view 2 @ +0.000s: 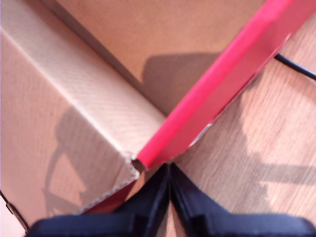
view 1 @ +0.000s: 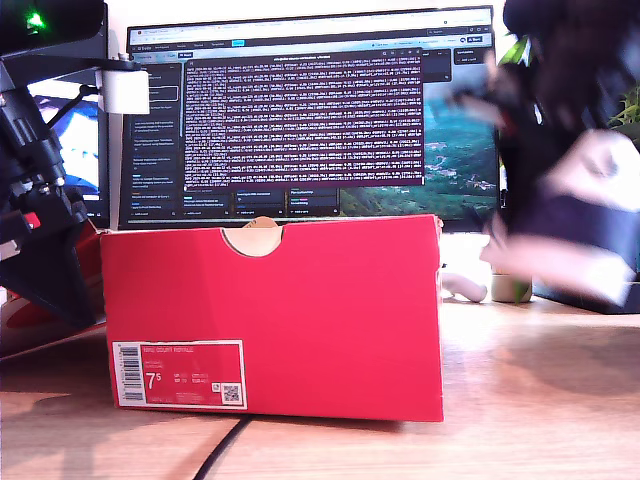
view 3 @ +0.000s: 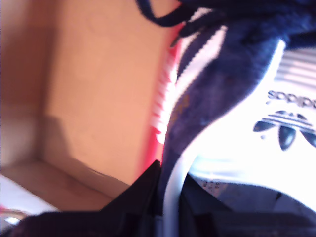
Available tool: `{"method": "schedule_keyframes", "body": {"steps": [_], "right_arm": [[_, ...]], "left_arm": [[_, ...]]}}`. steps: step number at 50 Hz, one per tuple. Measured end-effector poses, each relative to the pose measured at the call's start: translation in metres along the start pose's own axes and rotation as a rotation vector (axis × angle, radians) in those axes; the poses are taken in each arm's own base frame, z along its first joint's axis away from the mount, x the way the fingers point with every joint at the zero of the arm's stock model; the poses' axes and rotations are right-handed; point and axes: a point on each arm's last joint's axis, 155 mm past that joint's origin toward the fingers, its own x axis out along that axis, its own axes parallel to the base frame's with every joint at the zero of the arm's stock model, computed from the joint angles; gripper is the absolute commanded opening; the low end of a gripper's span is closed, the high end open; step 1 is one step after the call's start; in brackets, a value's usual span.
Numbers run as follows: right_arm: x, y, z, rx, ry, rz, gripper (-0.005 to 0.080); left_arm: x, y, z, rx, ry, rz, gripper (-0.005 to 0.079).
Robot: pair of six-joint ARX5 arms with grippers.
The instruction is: Pack the blue shoes by picking the first shoe and placing it inside the red shoebox, left side, then picking and rotating the second shoe and placing it in the shoebox
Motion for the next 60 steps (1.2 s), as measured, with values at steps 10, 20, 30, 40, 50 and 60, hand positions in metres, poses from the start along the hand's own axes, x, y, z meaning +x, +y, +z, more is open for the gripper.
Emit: {"method": "schedule_keyframes", "body": {"steps": [10, 20, 30, 40, 50, 60], "right_arm": [[-0.006, 0.037, 0.013, 0.049, -0.063, 0.081, -0.0013], [-0.008, 0.094, 0.025, 0.043, -0.152, 0.224, -0.0013], [0.002, 0.126, 0.031, 0.063, -0.177, 0.301, -0.0013], [0.047, 0.126, 0.034, 0.120, -0.140, 0.285, -0.0013], [0.064, 0.134, 0.034, 0.145, -0.135, 0.296, -0.0013], [0.072, 0.154, 0.017, 0.133, -0.096, 0.322, -0.0013]], "left_arm": [[0.000, 0.000, 0.000, 0.000, 0.000, 0.000, -0.0019], [0.000, 0.000, 0.000, 0.000, -0.002, 0.001, -0.0019], [0.000, 0.000, 0.001, 0.000, -0.003, 0.002, -0.0019], [0.000, 0.000, 0.001, 0.000, -0.004, 0.002, -0.0019], [0.000, 0.001, 0.003, -0.001, -0.011, 0.002, -0.0019], [0.000, 0.001, 0.003, -0.001, -0.013, 0.004, -0.0019]]}}
